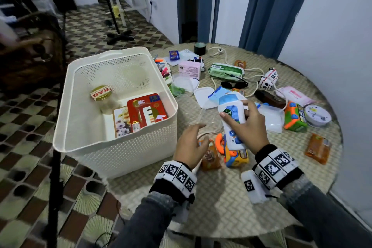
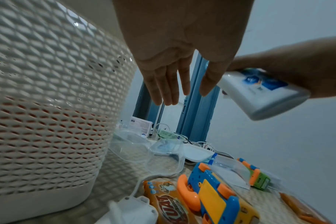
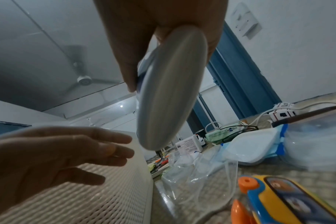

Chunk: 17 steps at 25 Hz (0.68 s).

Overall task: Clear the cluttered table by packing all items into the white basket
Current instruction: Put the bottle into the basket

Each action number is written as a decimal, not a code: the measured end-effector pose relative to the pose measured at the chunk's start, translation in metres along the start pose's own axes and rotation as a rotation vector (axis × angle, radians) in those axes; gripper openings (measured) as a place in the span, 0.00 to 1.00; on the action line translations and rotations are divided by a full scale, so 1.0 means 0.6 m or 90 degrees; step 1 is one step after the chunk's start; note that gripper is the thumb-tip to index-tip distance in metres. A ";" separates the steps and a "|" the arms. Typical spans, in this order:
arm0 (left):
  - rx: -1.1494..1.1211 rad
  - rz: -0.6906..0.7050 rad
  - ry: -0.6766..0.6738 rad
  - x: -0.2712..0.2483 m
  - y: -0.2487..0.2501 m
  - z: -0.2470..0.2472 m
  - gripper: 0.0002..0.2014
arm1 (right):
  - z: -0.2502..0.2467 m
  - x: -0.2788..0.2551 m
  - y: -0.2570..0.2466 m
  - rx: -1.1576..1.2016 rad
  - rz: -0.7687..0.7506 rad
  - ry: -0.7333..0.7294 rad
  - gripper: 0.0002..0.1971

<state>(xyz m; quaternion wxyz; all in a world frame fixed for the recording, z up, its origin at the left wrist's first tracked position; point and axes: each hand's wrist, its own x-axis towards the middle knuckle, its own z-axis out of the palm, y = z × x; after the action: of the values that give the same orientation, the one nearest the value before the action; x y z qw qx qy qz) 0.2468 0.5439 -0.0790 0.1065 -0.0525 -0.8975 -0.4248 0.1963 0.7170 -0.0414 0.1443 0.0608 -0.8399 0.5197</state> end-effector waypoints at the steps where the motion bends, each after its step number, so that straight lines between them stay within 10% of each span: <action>1: -0.001 0.008 0.006 -0.019 0.004 -0.014 0.20 | 0.001 -0.022 -0.005 0.010 0.011 0.003 0.23; 17: 0.026 0.083 0.260 -0.160 0.015 -0.289 0.12 | 0.147 -0.132 -0.210 0.135 0.002 -0.053 0.26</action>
<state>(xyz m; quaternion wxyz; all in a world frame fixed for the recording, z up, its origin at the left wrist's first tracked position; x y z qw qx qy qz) 0.3670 0.4154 0.0122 0.3146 -0.0208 -0.8604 -0.4003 0.2874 0.5775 0.0053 0.1009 0.0960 -0.7854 0.6031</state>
